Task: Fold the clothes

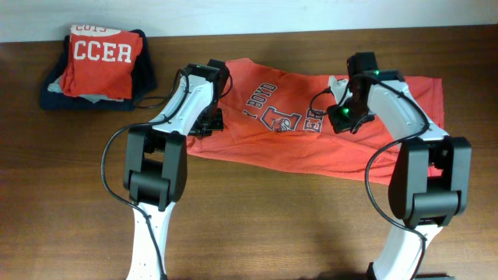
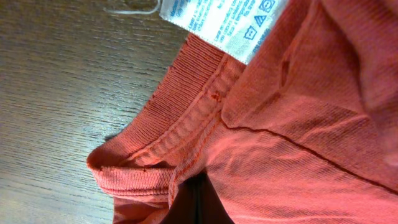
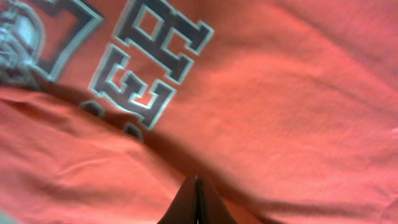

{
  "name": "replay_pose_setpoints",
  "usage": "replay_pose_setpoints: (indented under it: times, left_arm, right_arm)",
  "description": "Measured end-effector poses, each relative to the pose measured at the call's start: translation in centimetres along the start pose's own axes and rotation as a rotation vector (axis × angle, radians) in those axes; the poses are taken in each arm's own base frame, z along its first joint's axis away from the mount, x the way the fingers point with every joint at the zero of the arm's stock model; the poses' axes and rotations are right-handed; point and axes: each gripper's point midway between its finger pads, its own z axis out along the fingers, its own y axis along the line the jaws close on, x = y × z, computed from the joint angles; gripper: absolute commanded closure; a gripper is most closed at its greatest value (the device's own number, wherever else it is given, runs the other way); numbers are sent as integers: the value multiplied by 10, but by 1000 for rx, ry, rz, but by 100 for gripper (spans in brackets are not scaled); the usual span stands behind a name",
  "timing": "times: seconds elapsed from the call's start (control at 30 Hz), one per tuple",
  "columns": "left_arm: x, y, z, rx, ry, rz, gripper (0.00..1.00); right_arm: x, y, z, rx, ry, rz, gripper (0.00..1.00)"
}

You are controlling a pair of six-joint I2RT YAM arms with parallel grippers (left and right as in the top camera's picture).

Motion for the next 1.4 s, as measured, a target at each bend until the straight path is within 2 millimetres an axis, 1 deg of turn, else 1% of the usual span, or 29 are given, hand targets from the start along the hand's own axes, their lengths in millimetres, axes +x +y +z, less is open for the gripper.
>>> replay_pose_setpoints:
  times: [0.1,0.2,0.33,0.47,0.63,0.77,0.9,0.93,1.03,1.13,1.2,1.27,1.33,1.4]
  left_arm:
    - [0,0,0,0,0,0,99]
    - [0,0,0,-1,1,0,99]
    - [0,0,0,0,0,0,99]
    - [0,0,0,0,0,0,99]
    - [0,0,0,-1,1,0,99]
    - [0,0,0,-1,1,0,99]
    - [0,0,0,-1,1,0,100]
    - [0,0,0,-1,1,0,100]
    - [0,0,0,-1,1,0,99]
    - [0,0,0,-1,1,0,99]
    - [0,0,0,-1,1,0,99]
    - [0,0,0,-1,1,0,99]
    - [0,0,0,-1,0,0,99]
    - [0,0,0,-1,0,0,100]
  right_arm:
    - [6,11,-7,-56,31,7,96]
    - [17,20,-8,-103,72,17,96]
    - [26,23,2,-119,89,20,96]
    - [40,24,19,-122,109,24,96]
    - [39,17,33,-84,79,16,96]
    - [35,10,38,-46,56,10,96]
    - [23,-6,39,39,11,10,96]
    - [17,-13,39,77,-10,19,96]
    - [6,-26,37,145,-53,45,96]
    - [-1,-37,34,205,-84,77,96]
    - [3,-41,33,224,-70,93,96]
    - [12,-41,28,232,-21,111,96]
    - [18,-41,19,230,23,137,96]
    - [25,-41,4,226,65,177,96]
